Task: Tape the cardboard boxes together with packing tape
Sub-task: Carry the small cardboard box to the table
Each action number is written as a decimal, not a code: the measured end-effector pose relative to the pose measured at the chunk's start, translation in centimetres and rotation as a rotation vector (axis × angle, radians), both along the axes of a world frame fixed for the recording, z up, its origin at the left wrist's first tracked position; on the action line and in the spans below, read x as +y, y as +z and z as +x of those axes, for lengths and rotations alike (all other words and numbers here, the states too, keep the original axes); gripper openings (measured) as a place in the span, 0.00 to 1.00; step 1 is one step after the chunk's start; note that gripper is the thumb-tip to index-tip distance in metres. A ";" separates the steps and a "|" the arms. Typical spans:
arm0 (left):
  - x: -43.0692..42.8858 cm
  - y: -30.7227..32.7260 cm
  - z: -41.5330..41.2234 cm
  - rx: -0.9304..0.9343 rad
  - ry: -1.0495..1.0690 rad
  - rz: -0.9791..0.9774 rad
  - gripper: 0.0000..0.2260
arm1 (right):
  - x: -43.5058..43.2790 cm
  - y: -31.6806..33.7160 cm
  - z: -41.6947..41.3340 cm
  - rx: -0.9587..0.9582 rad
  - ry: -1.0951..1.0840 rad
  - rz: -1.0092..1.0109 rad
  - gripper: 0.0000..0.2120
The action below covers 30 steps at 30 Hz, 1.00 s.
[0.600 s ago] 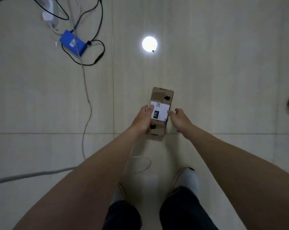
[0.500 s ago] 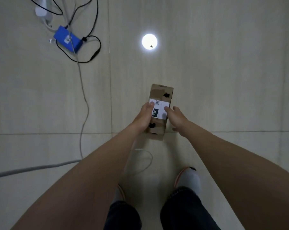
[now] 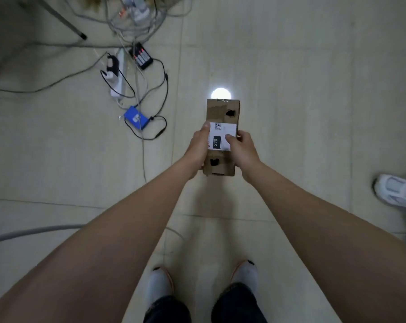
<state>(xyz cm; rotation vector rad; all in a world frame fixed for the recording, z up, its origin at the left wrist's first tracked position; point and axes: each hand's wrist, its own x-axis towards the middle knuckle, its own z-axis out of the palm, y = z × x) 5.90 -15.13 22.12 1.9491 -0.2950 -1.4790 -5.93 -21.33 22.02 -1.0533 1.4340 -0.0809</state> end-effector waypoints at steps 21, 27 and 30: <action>-33.5 63.5 21.9 -0.237 0.114 -0.530 0.24 | -36.1 62.2 21.1 -0.432 0.042 -0.504 0.22; -45.5 72.0 30.1 -0.211 0.097 -0.566 0.24 | -48.6 70.0 29.2 -0.475 -0.030 -0.475 0.20; -51.3 75.6 33.3 -0.207 0.079 -0.572 0.24 | -54.3 73.2 32.2 -0.489 -0.037 -0.476 0.20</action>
